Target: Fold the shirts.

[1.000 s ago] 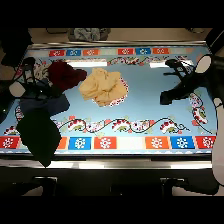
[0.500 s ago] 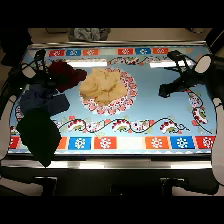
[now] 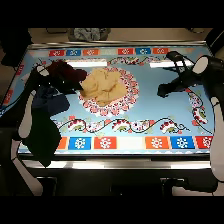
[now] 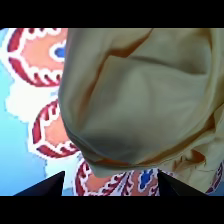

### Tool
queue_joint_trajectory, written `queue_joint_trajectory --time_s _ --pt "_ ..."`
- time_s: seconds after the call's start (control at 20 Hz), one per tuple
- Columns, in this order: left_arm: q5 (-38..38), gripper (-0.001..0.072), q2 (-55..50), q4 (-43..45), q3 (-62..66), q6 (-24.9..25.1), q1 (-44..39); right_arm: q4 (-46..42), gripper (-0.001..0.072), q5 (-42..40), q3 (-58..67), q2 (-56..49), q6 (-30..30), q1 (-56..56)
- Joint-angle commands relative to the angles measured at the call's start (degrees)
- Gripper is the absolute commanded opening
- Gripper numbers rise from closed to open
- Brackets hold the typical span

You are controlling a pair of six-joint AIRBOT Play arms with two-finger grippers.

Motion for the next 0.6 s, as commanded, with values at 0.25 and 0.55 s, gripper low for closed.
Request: queue_joint_trajectory --time_s 0.25,0.55 --pt "9.62 0.0720 -3.41 -1.86 -0.22 2.71 -4.52 0.07 0.0693 3.23 -0.02 -1.86 0.00 0.02" --pt "9.70 0.0046 -4.66 -1.86 -0.17 2.43 -4.70 1.22 0.0673 3.74 -0.02 -1.86 0.00 0.02"
